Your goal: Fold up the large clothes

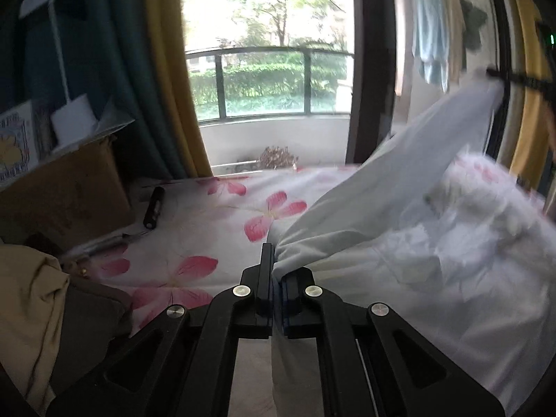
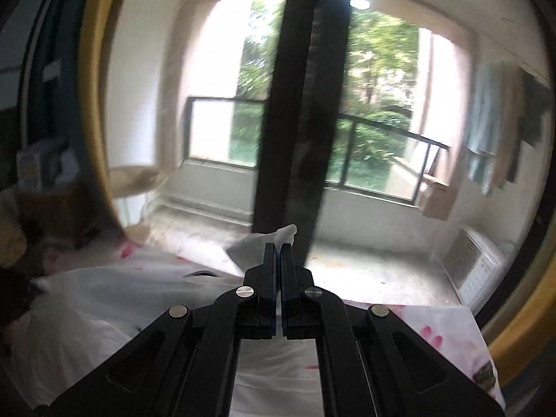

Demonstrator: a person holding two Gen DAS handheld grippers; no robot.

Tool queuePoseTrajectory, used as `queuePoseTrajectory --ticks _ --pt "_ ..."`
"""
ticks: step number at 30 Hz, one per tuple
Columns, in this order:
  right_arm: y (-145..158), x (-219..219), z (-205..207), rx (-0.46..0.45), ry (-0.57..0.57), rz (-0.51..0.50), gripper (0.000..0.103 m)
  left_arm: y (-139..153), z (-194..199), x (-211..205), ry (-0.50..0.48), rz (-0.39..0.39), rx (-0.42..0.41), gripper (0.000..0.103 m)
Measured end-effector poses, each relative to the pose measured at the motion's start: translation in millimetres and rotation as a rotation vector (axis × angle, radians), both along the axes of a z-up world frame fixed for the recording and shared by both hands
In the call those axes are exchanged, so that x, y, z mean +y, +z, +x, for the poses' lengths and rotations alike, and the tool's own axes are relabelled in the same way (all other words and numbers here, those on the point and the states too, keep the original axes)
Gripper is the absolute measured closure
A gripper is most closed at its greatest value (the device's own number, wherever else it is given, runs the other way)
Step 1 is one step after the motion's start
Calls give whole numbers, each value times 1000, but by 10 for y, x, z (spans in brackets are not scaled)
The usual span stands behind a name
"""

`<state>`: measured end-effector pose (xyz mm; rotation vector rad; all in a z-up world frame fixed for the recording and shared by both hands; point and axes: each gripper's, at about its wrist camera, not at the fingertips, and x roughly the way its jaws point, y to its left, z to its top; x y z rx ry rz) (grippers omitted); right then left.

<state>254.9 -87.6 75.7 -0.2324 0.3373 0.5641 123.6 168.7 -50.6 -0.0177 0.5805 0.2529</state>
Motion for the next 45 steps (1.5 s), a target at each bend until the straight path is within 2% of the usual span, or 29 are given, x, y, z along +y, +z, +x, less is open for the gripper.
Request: queuePoseTrajectory --ticks 3,5,8,9,10,14,15,17,19,23,25,27,30,33,36,37,38,39,40,45 --pt "-343 -226 26 90 -39 -3 101 -172 5 -128 -55 8 93 99" --pt "-704 -380 46 192 -82 -33 101 -269 -4 -208 -94 7 147 98" --pt "-1218 -614 33 350 -154 -93 100 -386 -54 -313 -146 -3 228 86" --pt "-1348 -729 6 400 -174 -110 100 -400 -77 -337 -158 -6 245 74" --pt "-1469 -845 -29 442 -195 -117 100 -405 -113 -358 -173 -10 262 68" --pt "-1626 -1196 -135 524 -238 -112 95 -361 -242 -336 -206 -43 283 67" --pt "-1623 -1260 -143 528 -243 -109 90 -327 -266 -327 -207 -51 279 67" --pt "-1599 -1319 -196 533 -252 -109 73 -223 -305 -308 -212 -72 254 66" --pt "-1555 -1384 -220 532 -257 -103 67 -118 -313 -274 -214 -118 220 66" --pt "-1422 -1530 -191 517 -277 -87 66 128 -299 -158 -242 -229 135 66" --pt "-1330 -1564 -183 496 -263 -58 66 217 -247 -113 -236 -223 107 66" --pt "-1255 -1532 -131 476 -230 -37 66 207 -125 -84 -215 -195 121 65" --pt "-1259 -1353 27 484 -156 -47 66 31 124 -39 -204 -206 210 64" --pt "-1428 -1116 229 531 -96 -84 66 -188 290 -49 -187 -212 278 64" --pt "-1620 -934 400 586 -72 -122 66 -311 344 -68 -197 -234 303 64" --pt "-1670 -881 439 599 -49 -125 67 -343 359 -80 -195 -239 313 64" --pt "-1692 -848 451 604 -33 -125 79 -364 367 -77 -189 -240 320 64" --pt "-1686 -809 453 597 -23 -131 99 -382 373 -69 -182 -240 327 64" --pt "-1635 -767 444 572 -25 -149 102 -390 371 -60 -175 -239 330 64" --pt "-1082 -749 271 397 -6 -118 102 -349 345 12 -153 -239 321 64"
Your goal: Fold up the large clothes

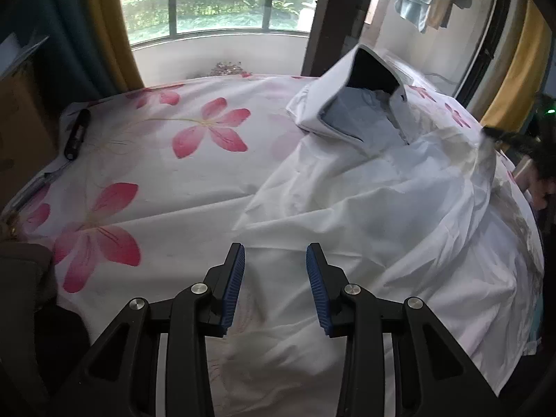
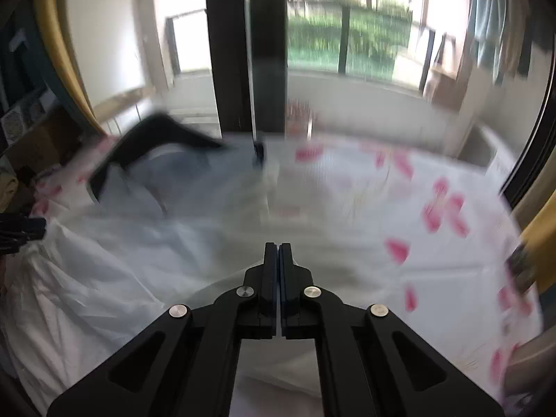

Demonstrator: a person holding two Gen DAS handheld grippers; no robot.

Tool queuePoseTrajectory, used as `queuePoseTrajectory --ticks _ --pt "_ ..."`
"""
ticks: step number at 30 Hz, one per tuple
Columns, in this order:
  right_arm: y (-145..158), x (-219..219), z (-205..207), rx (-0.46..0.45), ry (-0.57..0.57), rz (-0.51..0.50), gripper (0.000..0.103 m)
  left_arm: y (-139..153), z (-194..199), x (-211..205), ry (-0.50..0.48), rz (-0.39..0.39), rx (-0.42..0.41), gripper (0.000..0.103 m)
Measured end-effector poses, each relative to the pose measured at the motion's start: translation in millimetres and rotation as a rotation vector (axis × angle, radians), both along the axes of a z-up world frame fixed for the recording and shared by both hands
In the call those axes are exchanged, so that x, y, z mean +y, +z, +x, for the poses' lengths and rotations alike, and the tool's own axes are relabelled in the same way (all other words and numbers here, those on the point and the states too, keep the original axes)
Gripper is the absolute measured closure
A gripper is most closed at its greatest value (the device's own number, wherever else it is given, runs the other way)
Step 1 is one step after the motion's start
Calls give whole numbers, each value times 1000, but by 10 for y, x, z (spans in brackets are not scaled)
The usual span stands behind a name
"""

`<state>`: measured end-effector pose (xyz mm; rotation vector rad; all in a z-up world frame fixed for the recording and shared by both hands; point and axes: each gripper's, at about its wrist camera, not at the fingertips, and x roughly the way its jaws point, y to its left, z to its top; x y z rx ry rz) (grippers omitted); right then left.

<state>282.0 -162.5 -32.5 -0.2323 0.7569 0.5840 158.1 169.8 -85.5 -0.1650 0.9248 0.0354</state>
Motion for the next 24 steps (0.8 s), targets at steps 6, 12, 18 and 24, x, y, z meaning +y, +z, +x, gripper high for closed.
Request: queuePoseTrajectory --ticks 6,12,18,24 --pt "171 -247 -449 -66 -6 3 102 63 -47 39 3 2 -11 64" --pt "-305 -584 -793 50 -34 -34 101 -12 -46 9 -3 4 16 64" --pt "-718 -898 -1145 183 -89 -67 89 30 -105 -38 -12 22 12 64" --pt "-510 -1122 -1066 145 -141 2 61 83 -81 -18 -13 27 -3 63"
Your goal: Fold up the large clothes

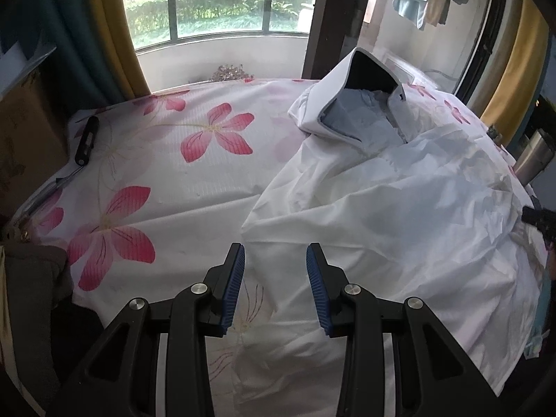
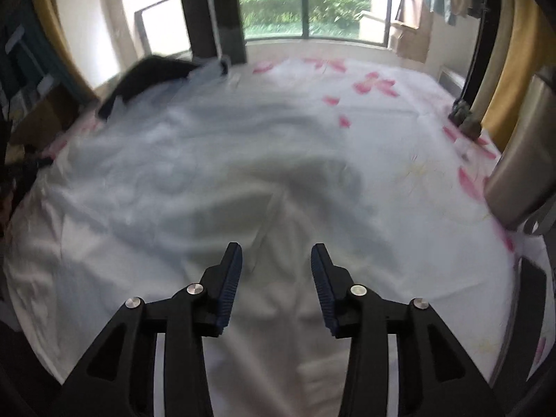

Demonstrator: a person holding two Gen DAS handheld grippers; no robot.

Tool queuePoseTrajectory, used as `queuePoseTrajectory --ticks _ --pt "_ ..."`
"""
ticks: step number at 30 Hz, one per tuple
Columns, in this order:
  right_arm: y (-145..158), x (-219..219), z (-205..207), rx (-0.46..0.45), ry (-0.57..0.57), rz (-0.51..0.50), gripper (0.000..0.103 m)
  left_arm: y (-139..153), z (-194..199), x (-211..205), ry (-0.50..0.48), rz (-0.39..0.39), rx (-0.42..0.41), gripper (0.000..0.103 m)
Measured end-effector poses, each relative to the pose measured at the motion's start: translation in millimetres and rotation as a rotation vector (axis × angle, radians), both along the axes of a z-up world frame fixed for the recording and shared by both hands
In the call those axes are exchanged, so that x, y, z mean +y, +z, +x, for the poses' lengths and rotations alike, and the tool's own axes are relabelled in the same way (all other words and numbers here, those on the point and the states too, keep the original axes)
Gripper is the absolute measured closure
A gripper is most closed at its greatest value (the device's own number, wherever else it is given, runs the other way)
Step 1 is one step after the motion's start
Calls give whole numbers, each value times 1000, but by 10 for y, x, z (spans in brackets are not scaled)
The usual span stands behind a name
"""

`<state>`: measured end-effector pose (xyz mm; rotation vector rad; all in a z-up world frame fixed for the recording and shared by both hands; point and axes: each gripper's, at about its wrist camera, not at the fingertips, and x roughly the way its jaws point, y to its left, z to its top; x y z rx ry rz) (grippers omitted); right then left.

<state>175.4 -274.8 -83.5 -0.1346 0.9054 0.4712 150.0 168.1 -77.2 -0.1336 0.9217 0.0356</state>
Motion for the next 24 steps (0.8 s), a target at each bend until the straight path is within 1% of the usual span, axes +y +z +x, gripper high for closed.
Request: queuePoseTrajectory --ticks 1,3,5,6,9,10,11,12,13,14,19,22,24 --pt "46 18 66 -9 -1 13 61 -4 18 2 -4 -6 0 59" --pt "87 91 163 -20 22 37 61 -33 71 -1 -18 -24 9 55" --pt "38 181 286 -5 48 52 61 -80 123 -14 -29 -33 22 55" --pt "-29 248 367 17 62 50 61 -108 147 -20 -31 -32 32 55" --pt "-167 374 449 55 107 47 61 -200 210 -47 -54 -41 55 55" --pt "-184 406 447 55 122 35 71 -241 232 -54 -63 -41 63 55" --pt "-181 440 436 48 132 14 96 -245 232 -61 -67 -28 51 55" --pt "-168 469 421 38 139 -9 100 -239 229 -68 -71 -21 41 62" --pt "-110 490 392 13 144 -26 100 -226 229 -67 -77 -21 34 86" --pt "-46 501 371 -11 151 -30 100 -211 228 -64 -79 -24 28 96" --pt "400 614 318 -147 190 -52 100 -33 186 -32 -55 48 -58 99" --pt "589 728 408 -199 213 -58 100 80 214 43 -21 54 -104 99" --pt "641 826 535 -215 228 -65 100 121 259 90 -4 52 -117 99"
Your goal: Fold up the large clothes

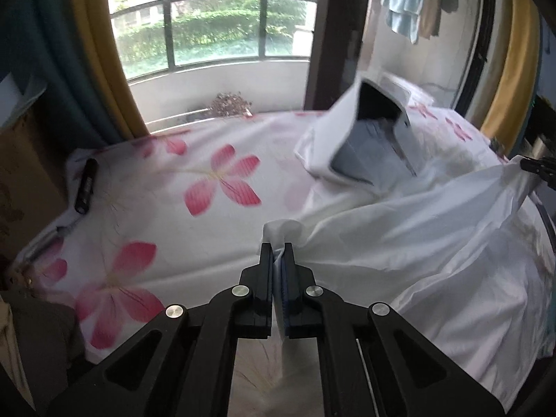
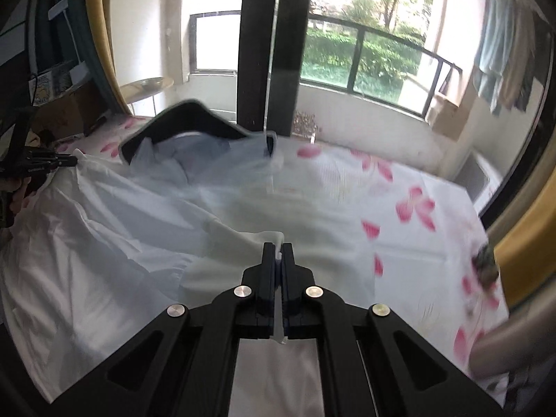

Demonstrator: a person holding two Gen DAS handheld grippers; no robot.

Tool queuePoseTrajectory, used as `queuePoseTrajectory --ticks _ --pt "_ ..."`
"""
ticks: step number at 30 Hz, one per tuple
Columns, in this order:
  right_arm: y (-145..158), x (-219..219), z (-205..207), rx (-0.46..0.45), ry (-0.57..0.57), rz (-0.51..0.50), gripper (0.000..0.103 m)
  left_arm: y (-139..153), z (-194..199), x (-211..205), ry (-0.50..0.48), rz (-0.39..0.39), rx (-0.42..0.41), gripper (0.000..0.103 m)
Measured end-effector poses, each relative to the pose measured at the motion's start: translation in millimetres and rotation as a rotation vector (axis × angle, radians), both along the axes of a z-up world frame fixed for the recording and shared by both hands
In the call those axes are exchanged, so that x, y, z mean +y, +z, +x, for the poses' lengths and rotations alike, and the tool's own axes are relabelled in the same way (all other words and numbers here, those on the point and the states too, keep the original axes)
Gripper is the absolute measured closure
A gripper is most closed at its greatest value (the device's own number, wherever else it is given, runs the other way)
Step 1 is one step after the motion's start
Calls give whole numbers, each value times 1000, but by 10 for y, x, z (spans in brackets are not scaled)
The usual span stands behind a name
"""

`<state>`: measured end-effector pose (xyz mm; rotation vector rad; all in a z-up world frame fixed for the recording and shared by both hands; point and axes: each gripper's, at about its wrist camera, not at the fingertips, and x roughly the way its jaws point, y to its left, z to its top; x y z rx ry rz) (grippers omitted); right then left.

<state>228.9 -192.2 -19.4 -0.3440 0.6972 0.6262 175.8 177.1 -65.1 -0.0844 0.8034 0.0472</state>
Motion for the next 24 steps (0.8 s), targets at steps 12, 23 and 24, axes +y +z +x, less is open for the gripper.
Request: queuePoseTrajectory --ticks 12,23,24 --pt "-595 189 858 131 -79 -30 99 -368 337 264 50 -35 84 98" --pt "-665 -716 688 174 -296 -32 52 -341 0 367 154 -65 113 55" --pt "-705 -769 660 194 -309 -33 52 -348 -50 337 153 -61 117 54"
